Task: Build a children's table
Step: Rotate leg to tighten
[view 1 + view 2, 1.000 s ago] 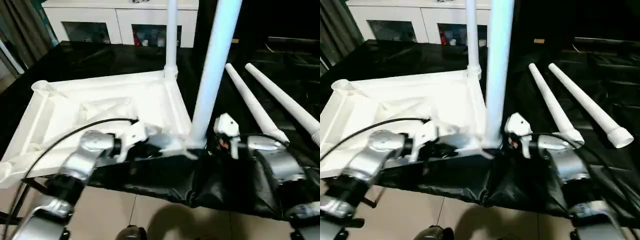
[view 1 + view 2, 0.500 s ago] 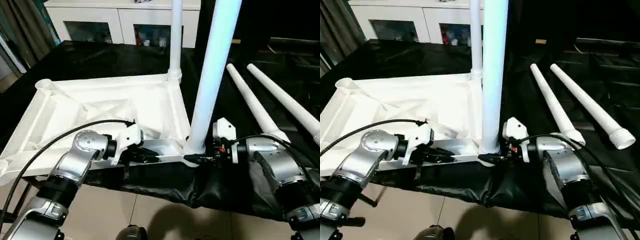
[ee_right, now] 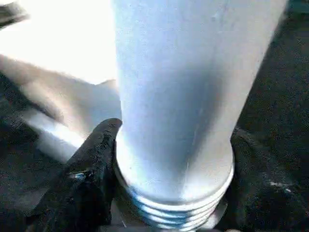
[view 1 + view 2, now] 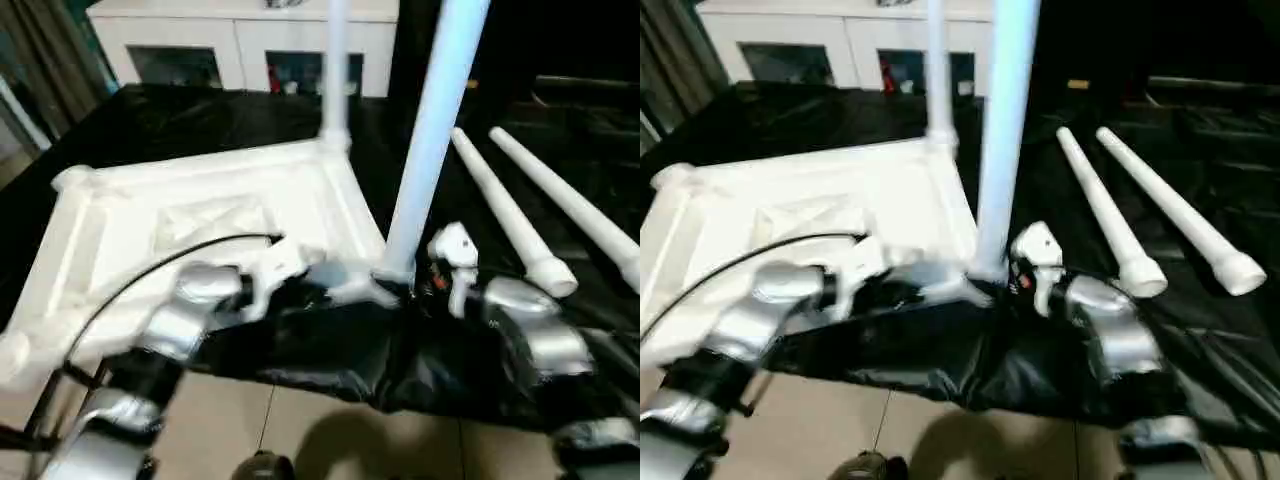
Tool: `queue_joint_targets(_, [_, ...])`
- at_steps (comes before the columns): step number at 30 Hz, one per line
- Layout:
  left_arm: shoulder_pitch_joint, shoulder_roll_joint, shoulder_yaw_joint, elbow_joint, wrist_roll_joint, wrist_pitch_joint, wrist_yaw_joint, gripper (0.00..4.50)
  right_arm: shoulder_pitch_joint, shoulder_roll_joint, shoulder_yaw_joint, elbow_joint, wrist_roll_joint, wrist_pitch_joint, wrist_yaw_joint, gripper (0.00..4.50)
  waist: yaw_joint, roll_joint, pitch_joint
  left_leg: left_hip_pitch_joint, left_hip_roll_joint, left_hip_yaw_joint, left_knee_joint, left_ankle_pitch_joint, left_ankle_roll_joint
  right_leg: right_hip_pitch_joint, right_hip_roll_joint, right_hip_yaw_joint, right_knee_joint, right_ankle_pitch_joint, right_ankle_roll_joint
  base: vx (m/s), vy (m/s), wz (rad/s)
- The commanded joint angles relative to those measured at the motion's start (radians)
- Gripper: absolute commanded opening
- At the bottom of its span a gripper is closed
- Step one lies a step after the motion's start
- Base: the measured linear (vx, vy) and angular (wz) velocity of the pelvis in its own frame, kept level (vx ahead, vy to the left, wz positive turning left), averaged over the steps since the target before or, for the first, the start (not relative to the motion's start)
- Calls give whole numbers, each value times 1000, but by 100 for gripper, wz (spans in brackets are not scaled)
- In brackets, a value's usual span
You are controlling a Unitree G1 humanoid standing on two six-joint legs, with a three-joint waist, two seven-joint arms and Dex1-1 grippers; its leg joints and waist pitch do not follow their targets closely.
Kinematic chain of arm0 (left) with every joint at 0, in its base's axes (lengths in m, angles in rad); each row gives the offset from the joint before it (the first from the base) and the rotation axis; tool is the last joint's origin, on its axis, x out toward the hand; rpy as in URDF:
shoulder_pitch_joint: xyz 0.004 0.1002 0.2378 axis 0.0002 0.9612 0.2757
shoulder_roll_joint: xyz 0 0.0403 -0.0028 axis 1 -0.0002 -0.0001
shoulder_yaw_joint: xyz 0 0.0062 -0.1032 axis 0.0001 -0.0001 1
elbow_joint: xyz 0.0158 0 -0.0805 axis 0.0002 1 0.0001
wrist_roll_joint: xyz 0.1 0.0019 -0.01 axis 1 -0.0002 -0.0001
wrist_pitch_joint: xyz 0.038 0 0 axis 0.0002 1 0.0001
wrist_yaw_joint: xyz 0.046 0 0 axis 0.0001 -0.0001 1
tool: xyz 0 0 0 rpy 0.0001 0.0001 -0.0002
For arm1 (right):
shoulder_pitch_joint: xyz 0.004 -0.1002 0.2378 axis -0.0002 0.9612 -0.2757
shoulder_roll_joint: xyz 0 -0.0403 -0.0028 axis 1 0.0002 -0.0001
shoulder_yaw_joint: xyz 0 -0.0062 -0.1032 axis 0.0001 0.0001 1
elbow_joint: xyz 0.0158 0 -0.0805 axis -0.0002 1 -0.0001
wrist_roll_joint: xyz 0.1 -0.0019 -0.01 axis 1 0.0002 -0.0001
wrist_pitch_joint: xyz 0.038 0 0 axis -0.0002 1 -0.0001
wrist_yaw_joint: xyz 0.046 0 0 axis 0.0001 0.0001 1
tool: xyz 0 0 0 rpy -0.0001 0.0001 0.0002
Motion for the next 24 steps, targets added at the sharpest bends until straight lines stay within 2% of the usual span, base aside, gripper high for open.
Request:
queue_joint_targets(1, [-33,-91,11,17,-9,14,152,0,-30,96,48,10,-13,-12,-89,270,-4,-22,-81,39,56,-30,-68,-198,36,35,-71,35,-83,-148,-234,0,0,0])
queue_joint_targets(2, [-39,-117,13,25,-2,23,193,0,-37,126,39,24,-24,-1,-156,270,-5,-22,-82,38,54,-30,-68,-196,34,35,-71,36,-83,-148,-230,0,0,0])
queue_joint_targets(3, [-41,-150,15,32,7,37,248,0,-45,166,31,38,-39,9,-240,270,-2,-11,-83,40,53,-33,-67,-198,33,35,-73,36,-83,-152,-226,0,0,0])
queue_joint_targets(4, [-39,-170,5,36,25,36,278,0,-48,201,30,41,-43,14,-280,270,-3,-17,-85,37,52,-32,-67,-173,47,37,-70,36,-82,-108,-222,0,0,0])
queue_joint_targets(5, [-36,-178,-10,37,44,26,291,0,-47,223,36,38,-50,19,-300,270,-2,-14,-87,37,52,-32,-66,-168,53,36,-70,35,-82,-102,-220,0,0,0])
queue_joint_targets(8, [-34,-185,-25,41,63,15,294,0,-42,246,45,28,-59,13,-303,270,1,-13,-88,33,50,-32,-64,-171,73,38,-74,34,-86,-111,-204,0,0,0])
queue_joint_targets(9, [-33,-185,-29,41,66,9,287,0,-40,246,50,23,-61,9,-292,304,1,-11,-87,33,51,-32,-66,-182,72,38,-73,34,-89,-133,-198,0,0,0])
queue_joint_targets(10, [-30,-177,-32,36,67,5,270,0,-36,235,60,19,-69,-1,-268,339,0,-11,-87,33,51,-33,-67,-187,70,37,-72,33,-89,-142,-196,0,0,0])
queue_joint_targets(12, [-24,-162,-34,25,64,-8,241,0,-34,216,67,10,-74,-4,-242,352,-1,-11,-87,34,52,-33,-68,-197,66,36,-71,34,-88,-139,-193,0,0,0])
queue_joint_targets(14, [-11,-134,-34,1,51,-26,188,0,-36,175,80,4,-91,-28,-210,352,0,-10,-87,34,53,-34,-69,-196,67,36,-72,34,-88,-134,-194,0,0,0])
queue_joint_targets(16, [7,-102,-30,-30,28,-34,121,0,-42,130,82,6,-95,-52,-166,352,-2,-14,-90,31,52,-33,-66,-181,72,40,-74,33,-84,-107,-201,0,0,0])
queue_joint_targets(21, [23,-54,-25,-54,15,-52,52,0,-43,71,68,-4,-61,-31,-53,352,-5,-16,-89,29,52,-29,-60,-158,102,41,-72,32,-82,-87,-216,0,0,0])
queue_joint_targets(22, [33,-22,-12,-72,-12,-63,-4,0,-41,13,83,-12,-54,-25,56,352,-4,-19,-89,30,52,-28,-59,-151,106,41,-69,30,-81,-84,-220,0,0,0])
queue_joint_targets(24, [38,-8,-7,-81,-26,-65,-32,0,-38,-10,92,-16,-55,-30,104,352,0,-17,-88,29,55,-28,-59,-148,114,39,-69,30,-78,-81,-223,0,0,0])
